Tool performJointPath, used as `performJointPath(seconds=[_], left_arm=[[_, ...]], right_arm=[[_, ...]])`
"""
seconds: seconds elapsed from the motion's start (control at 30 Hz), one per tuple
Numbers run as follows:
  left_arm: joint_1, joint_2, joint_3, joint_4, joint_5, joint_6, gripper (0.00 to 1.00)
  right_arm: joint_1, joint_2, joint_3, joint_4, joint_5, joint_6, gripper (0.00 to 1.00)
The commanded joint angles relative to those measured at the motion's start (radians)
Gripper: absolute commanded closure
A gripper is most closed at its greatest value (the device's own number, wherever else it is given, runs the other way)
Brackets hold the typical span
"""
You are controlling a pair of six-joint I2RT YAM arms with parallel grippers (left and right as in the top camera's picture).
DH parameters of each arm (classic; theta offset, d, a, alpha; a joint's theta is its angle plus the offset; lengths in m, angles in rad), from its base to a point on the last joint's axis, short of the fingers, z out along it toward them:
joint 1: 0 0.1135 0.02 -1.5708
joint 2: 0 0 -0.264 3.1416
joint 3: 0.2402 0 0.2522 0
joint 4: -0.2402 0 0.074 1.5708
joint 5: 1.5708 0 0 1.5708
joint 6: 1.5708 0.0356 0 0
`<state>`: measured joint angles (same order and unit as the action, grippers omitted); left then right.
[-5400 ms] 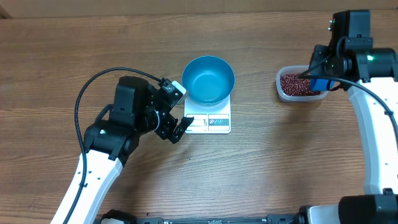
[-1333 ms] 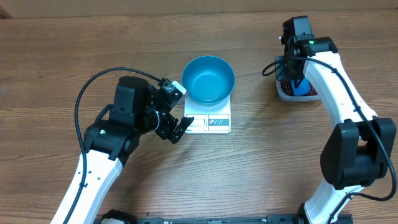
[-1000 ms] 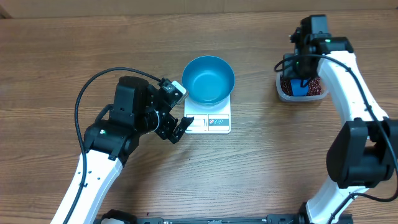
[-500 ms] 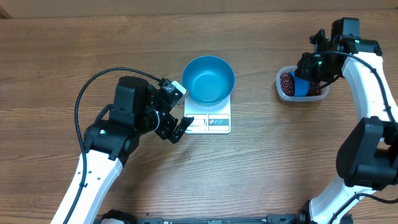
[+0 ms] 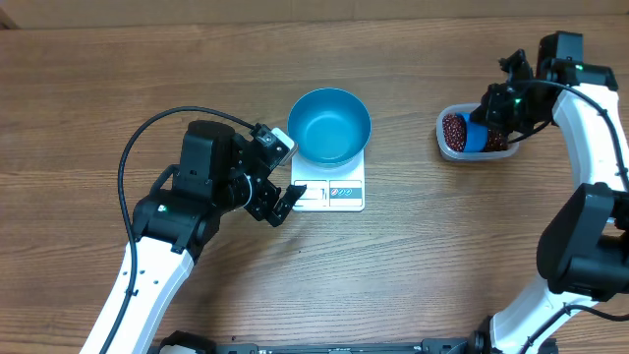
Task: Scoop item into bowl and weigh 150g on scale
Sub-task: 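Drag the scoop through the beans and lift it filled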
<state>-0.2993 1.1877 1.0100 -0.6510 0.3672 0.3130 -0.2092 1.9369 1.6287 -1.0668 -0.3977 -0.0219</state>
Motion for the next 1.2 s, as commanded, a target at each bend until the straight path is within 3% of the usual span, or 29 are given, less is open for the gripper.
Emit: performJointPath(seconds=[0.0,1.17], left_arm=[[0.005,0.002,0.026,0.001,0.015,-0.014,0.0],[0.005,0.002,0.026,0.001,0.015,-0.014,0.01]], right_arm=[[-0.023,0.005,-0.006,-0.024,-0.098,0.018,0.96],[-0.235,0.005,-0.006,-0.073,-0.323,-0.013,0.96]])
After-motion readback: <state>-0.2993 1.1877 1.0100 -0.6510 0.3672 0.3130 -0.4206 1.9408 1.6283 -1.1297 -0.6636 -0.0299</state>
